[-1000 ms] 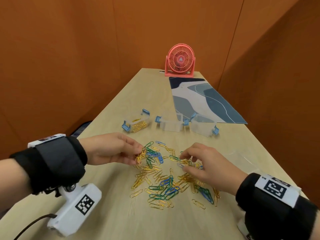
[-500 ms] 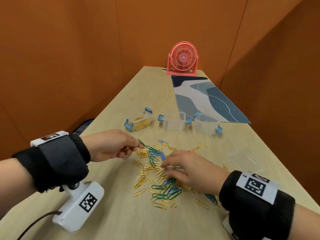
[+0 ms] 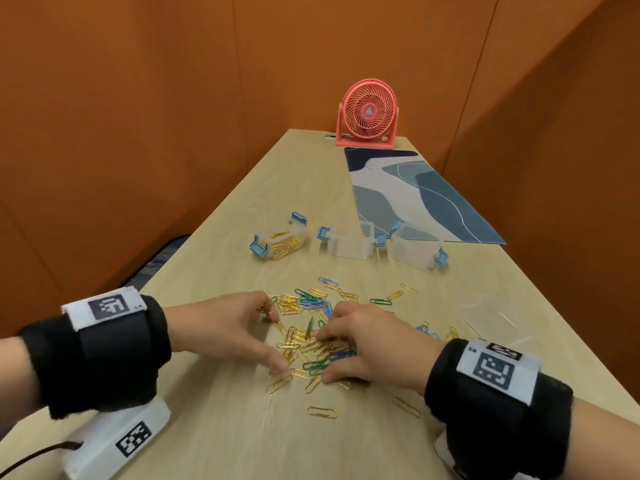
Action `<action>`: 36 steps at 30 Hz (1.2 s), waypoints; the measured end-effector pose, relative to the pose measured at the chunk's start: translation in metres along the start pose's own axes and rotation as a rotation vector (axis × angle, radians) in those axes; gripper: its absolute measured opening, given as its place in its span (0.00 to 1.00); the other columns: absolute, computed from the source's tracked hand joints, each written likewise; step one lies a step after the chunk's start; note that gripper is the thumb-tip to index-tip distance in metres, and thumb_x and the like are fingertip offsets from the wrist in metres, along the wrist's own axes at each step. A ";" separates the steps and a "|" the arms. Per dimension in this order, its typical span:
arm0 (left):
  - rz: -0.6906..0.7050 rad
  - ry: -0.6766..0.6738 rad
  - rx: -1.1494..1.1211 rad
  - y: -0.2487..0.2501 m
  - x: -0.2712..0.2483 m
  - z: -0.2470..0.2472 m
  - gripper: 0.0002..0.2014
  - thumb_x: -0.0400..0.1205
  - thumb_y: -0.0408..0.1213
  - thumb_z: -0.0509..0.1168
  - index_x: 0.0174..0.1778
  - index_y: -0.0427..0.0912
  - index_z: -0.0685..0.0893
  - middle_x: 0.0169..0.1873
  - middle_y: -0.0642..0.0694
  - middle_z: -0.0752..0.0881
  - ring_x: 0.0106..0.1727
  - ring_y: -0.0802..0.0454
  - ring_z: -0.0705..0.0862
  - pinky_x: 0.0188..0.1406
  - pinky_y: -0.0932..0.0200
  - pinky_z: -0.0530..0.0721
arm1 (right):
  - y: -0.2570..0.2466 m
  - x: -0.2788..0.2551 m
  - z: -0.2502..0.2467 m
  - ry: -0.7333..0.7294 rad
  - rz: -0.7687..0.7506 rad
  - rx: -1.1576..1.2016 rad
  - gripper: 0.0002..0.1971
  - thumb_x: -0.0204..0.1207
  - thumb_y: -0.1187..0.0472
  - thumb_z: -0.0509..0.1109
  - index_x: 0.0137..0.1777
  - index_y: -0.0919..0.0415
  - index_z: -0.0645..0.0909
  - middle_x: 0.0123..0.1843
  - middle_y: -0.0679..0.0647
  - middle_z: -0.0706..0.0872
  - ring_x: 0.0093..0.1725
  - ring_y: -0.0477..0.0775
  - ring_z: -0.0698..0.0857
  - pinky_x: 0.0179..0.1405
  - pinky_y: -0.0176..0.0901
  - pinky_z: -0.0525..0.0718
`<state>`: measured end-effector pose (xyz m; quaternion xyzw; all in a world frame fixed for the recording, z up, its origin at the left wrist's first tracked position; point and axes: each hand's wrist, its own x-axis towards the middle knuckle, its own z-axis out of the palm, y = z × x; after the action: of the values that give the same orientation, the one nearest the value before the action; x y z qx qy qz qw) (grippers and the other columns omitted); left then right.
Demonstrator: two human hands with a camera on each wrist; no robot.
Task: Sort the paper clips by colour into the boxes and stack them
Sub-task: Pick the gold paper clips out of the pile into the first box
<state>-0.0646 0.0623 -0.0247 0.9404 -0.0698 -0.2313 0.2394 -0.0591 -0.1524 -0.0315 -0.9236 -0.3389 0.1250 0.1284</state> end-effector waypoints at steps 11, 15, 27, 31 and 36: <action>0.218 -0.007 0.394 0.007 0.020 0.021 0.18 0.82 0.56 0.58 0.57 0.46 0.69 0.50 0.54 0.74 0.48 0.57 0.73 0.46 0.68 0.69 | -0.002 0.003 -0.001 0.047 -0.033 -0.031 0.09 0.78 0.57 0.67 0.54 0.58 0.83 0.47 0.50 0.77 0.46 0.47 0.75 0.49 0.42 0.78; 0.235 0.022 0.512 0.009 0.018 0.025 0.10 0.86 0.49 0.51 0.50 0.45 0.68 0.48 0.49 0.74 0.45 0.54 0.72 0.48 0.63 0.71 | -0.001 0.002 -0.001 0.058 0.009 -0.072 0.10 0.80 0.59 0.64 0.55 0.60 0.83 0.52 0.55 0.82 0.50 0.53 0.79 0.51 0.45 0.80; 0.052 -0.009 -0.505 0.008 0.015 0.000 0.09 0.87 0.41 0.56 0.43 0.44 0.76 0.31 0.51 0.71 0.27 0.59 0.68 0.26 0.68 0.71 | 0.010 -0.004 -0.006 0.334 0.200 0.045 0.12 0.82 0.57 0.61 0.58 0.57 0.83 0.55 0.53 0.85 0.54 0.54 0.82 0.52 0.43 0.79; -0.039 -0.026 -1.090 0.014 0.014 -0.006 0.09 0.86 0.33 0.54 0.41 0.38 0.74 0.28 0.48 0.68 0.24 0.57 0.65 0.17 0.69 0.68 | 0.007 -0.006 -0.007 0.381 0.214 0.033 0.11 0.82 0.57 0.60 0.60 0.53 0.81 0.56 0.49 0.84 0.55 0.52 0.81 0.50 0.42 0.78; -0.100 -0.086 -1.404 0.021 0.013 -0.009 0.12 0.86 0.33 0.50 0.37 0.40 0.72 0.24 0.49 0.63 0.22 0.56 0.63 0.16 0.67 0.68 | 0.009 -0.006 -0.008 0.450 0.240 0.018 0.10 0.82 0.57 0.59 0.60 0.50 0.77 0.47 0.45 0.77 0.47 0.49 0.76 0.43 0.39 0.72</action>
<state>-0.0497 0.0450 -0.0129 0.5557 0.1299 -0.2692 0.7758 -0.0559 -0.1642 -0.0265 -0.9607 -0.1886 -0.0662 0.1928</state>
